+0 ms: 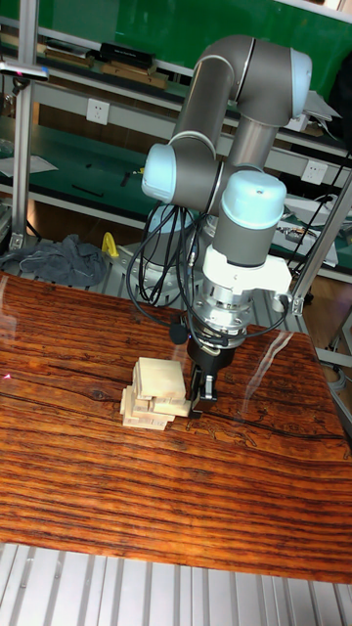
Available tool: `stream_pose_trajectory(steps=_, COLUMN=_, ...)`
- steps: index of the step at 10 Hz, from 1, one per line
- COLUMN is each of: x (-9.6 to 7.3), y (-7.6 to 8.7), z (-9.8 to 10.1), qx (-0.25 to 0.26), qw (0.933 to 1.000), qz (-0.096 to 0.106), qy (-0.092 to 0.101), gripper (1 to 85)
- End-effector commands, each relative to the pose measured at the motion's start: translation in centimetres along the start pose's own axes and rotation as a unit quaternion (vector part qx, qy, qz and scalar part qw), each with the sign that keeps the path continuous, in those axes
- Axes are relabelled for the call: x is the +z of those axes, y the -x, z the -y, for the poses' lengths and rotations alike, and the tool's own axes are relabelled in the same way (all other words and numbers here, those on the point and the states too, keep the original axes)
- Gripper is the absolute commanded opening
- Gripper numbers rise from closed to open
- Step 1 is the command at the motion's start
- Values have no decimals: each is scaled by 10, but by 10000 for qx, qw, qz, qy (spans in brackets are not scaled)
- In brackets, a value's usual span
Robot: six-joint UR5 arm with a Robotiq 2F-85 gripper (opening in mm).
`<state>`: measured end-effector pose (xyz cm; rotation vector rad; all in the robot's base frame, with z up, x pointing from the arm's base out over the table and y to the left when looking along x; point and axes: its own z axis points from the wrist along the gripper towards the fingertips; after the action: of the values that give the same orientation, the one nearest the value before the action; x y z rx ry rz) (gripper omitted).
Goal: Play Jenga
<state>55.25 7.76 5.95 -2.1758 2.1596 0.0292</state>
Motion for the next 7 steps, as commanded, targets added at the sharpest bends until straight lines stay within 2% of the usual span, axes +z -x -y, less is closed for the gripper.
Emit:
stream_pose_trajectory(steps=1, x=-1, y=2, z=1, qx=50, qw=10000, qz=60, qy=-3, gripper=97)
stream_pose_trajectory(steps=7, x=-3, y=0, z=1, qx=43, qw=10000, qz=60, qy=12, gripper=83)
